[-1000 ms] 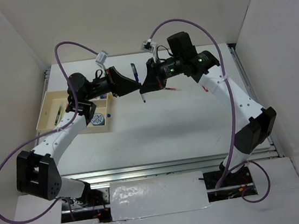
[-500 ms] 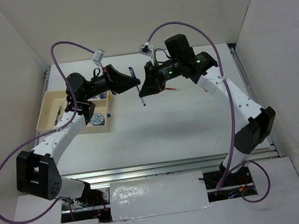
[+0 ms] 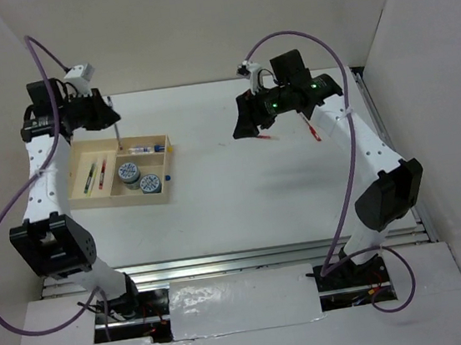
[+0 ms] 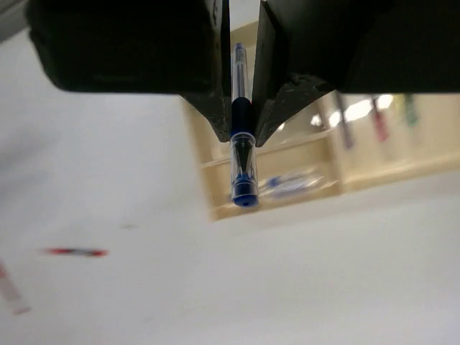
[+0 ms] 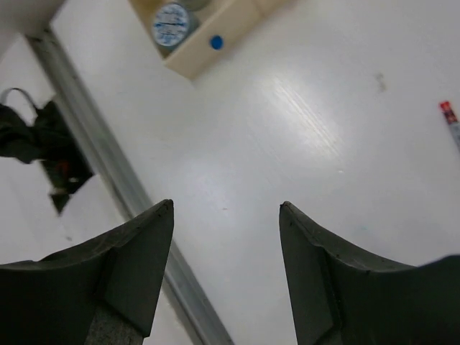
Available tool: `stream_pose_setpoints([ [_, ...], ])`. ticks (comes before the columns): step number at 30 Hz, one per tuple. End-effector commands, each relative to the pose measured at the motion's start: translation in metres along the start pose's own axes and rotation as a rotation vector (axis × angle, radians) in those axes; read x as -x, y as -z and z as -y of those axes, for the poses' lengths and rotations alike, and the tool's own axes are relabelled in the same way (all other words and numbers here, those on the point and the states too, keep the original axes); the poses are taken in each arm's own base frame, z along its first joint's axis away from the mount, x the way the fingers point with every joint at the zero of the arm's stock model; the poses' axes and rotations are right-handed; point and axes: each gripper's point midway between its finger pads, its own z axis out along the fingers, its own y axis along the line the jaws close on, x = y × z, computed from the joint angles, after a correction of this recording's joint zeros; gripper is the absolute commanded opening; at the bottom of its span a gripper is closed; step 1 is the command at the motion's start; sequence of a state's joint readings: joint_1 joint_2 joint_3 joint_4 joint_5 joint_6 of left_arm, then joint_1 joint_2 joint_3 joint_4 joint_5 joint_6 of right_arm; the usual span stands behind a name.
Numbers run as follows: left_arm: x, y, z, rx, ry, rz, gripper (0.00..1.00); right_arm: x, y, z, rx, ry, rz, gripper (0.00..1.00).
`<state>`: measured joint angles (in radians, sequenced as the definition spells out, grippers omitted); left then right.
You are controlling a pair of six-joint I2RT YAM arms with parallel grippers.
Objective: Sort the stationery into containers
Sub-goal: Place the pen in the storage box.
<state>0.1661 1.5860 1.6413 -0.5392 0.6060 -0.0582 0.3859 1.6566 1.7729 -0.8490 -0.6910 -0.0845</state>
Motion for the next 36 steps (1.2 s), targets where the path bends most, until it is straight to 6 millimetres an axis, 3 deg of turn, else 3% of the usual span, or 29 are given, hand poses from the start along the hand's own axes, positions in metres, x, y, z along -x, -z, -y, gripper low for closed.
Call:
stream_pose_setpoints([
  [1, -0.067, 0.022, -0.085, 0.234, -0.106, -0.345, 0.04, -0.021, -0.016, 0.050, -0.221, 0.075, -0.115, 0.67],
  [2, -0.065, 0.033, -0.102, 0.275, -0.082, -0.369, 0.09, -0.022, -0.017, 0.057, -0.244, 0.094, -0.134, 0.66],
  [3, -0.079, 0.028, -0.121, 0.290, -0.047, -0.422, 0.09, -0.030, -0.026, 0.070, -0.265, 0.082, -0.169, 0.66],
  [5, -0.081, 0.035, -0.146, 0.329, -0.015, -0.433, 0.11, -0.033, -0.029, 0.090, -0.337, 0.089, -0.198, 0.65],
  [6, -0.092, 0.030, -0.157, 0.333, 0.004, -0.463, 0.11, -0.040, -0.037, 0.102, -0.357, 0.081, -0.224, 0.64],
  [12, -0.121, 0.016, -0.188, 0.403, -0.002, -0.544, 0.11, -0.057, -0.054, 0.161, -0.491, 0.097, -0.293, 0.60],
  [17, -0.150, 0.004, -0.196, 0.406, 0.011, -0.615, 0.14, -0.057, -0.062, 0.199, -0.531, 0.111, -0.321, 0.59],
  [22, -0.167, -0.001, -0.203, 0.382, 0.042, -0.646, 0.21, -0.070, -0.070, 0.246, -0.544, 0.105, -0.362, 0.58],
  [24, -0.170, -0.003, -0.204, 0.373, 0.046, -0.647, 0.23, -0.072, -0.070, 0.253, -0.538, 0.103, -0.364, 0.58],
  [31, -0.185, -0.007, -0.207, 0.342, 0.091, -0.662, 0.49, -0.095, -0.085, 0.268, -0.478, 0.095, -0.415, 0.56],
  [36, -0.180, -0.007, -0.206, 0.326, 0.105, -0.634, 0.52, -0.107, -0.092, 0.276, -0.460, 0.094, -0.440, 0.53],
])
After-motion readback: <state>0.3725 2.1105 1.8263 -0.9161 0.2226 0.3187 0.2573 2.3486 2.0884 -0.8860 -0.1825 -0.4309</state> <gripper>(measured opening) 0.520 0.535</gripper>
